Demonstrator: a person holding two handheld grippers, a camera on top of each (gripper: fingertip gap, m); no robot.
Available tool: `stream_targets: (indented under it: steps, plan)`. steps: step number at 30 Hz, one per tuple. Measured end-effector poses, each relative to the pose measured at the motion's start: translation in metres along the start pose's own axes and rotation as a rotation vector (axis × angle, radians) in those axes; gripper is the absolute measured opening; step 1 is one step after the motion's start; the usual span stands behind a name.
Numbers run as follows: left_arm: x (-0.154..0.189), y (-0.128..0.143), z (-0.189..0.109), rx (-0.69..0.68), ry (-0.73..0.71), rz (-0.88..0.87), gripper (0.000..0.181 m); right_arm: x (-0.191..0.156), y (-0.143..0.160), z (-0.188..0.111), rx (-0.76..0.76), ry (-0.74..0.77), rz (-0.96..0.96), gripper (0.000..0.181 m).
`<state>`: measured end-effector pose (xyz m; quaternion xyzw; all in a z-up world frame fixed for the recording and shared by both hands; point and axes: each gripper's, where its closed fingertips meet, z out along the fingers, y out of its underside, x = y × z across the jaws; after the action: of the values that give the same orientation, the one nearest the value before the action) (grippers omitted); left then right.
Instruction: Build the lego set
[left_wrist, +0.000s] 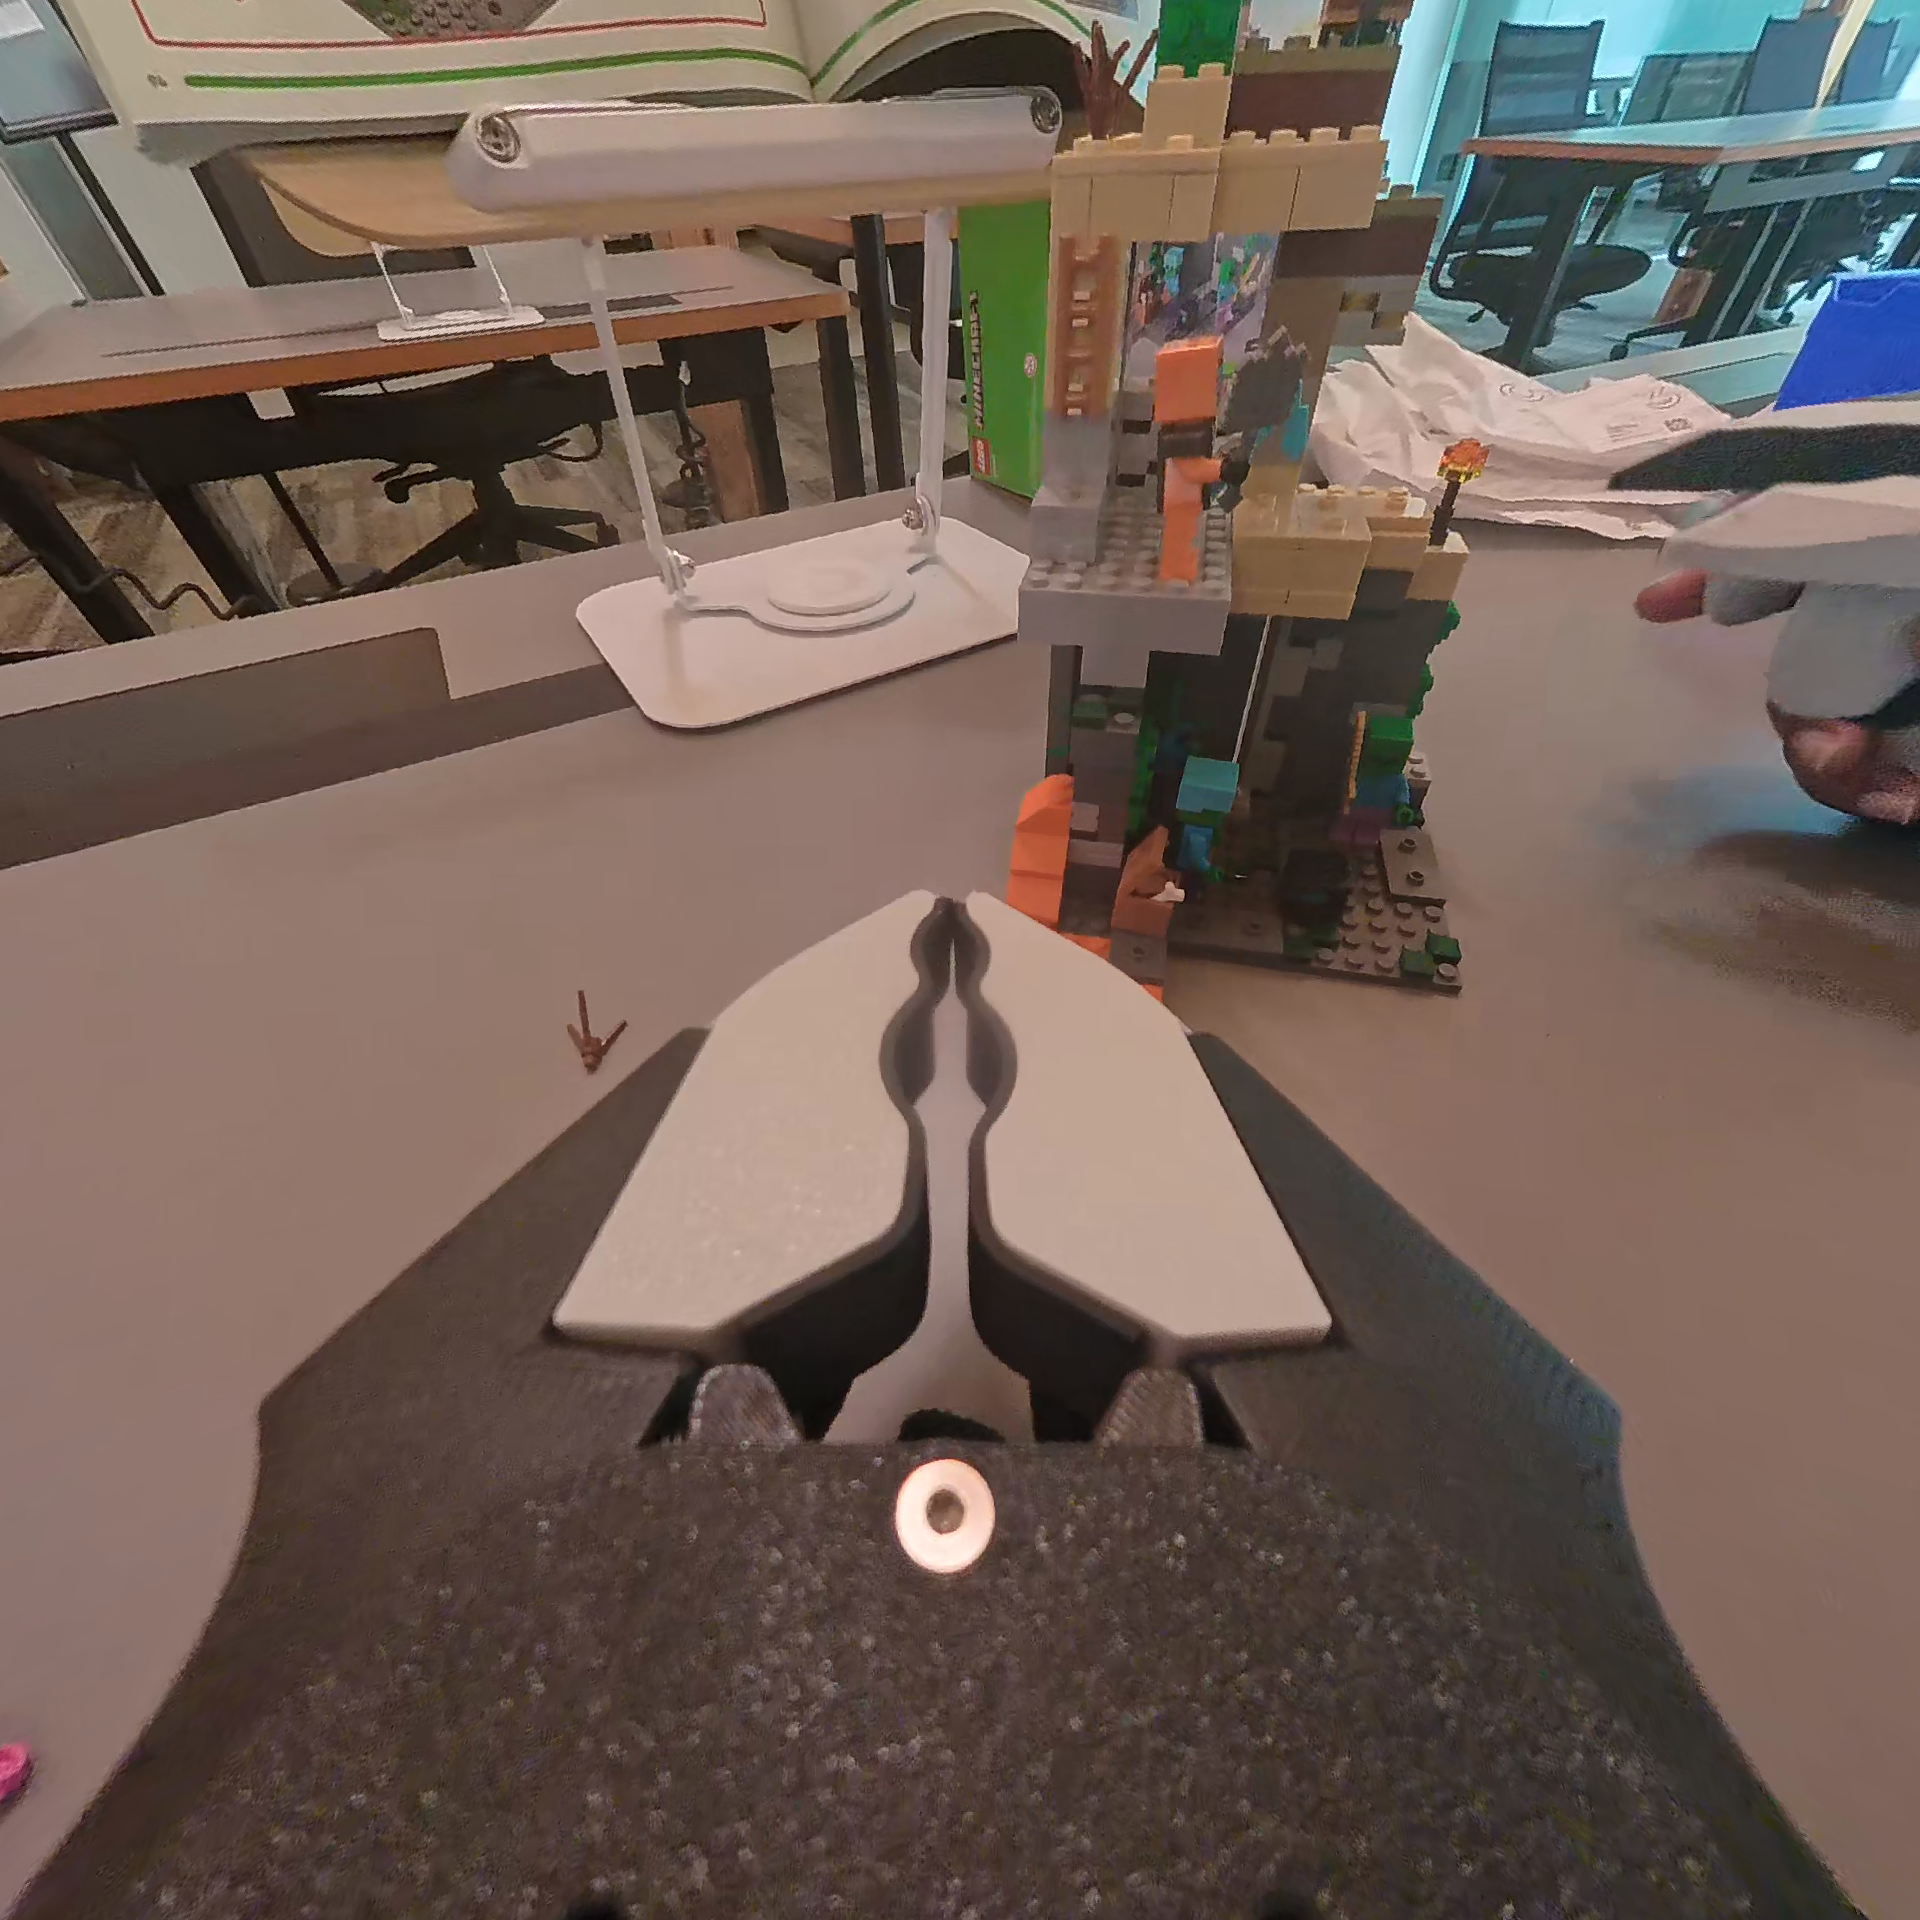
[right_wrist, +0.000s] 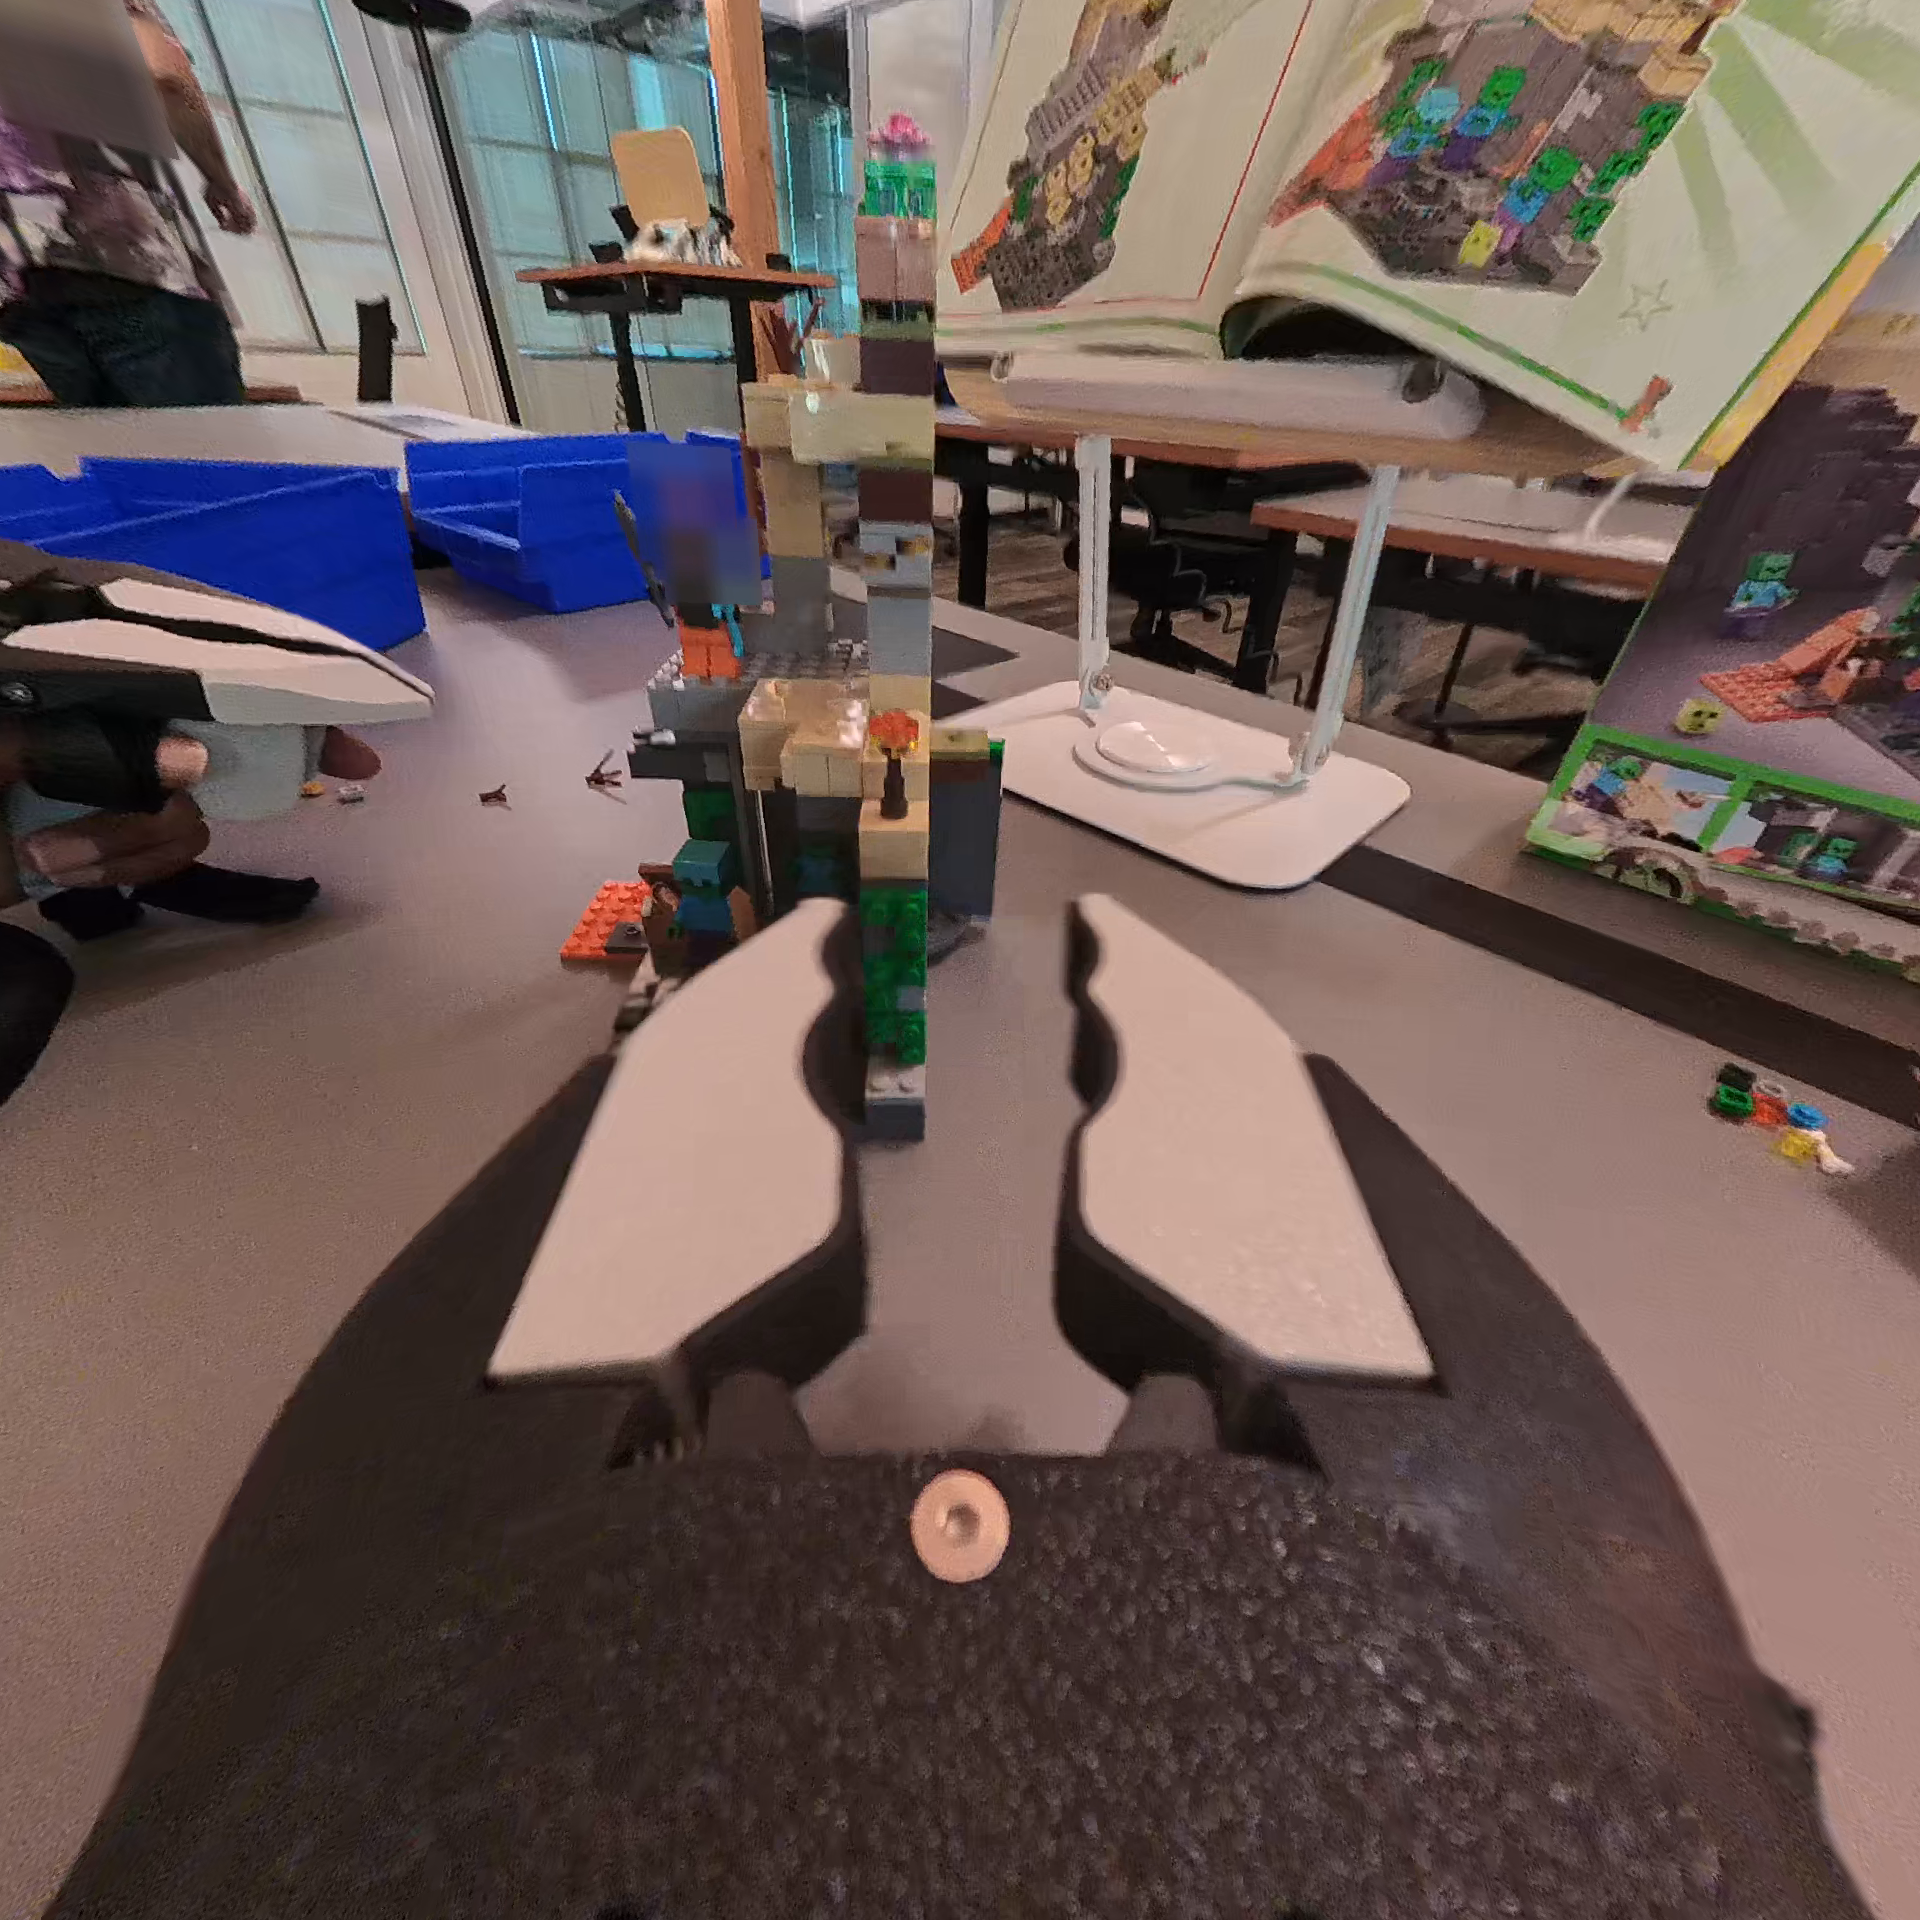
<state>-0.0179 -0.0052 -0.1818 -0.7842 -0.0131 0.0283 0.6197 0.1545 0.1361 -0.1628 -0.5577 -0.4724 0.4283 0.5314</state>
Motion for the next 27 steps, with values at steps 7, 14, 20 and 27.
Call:
stream_targets:
  steps: [7, 14, 20, 27]
  plan:
    - [0.001, 0.0, 0.0, 0.003, 0.003, 0.011, 0.0, -0.01, 0.002, 0.004, -0.001, -0.021, -0.067, 0.048]
    - [0.001, 0.0, 0.0, 0.002, 0.002, 0.02, 0.0, -0.016, -0.012, -0.001, 0.029, -0.071, 0.007, 0.038]
    - [0.0, 0.0, -0.001, 0.004, 0.001, 0.02, 0.0, -0.012, -0.009, -0.002, 0.015, -0.055, 0.038, 0.034]
    - [0.002, 0.0, 0.0, 0.001, 0.005, 0.029, 0.0, -0.019, -0.001, -0.001, -0.016, -0.077, -0.07, 0.0]
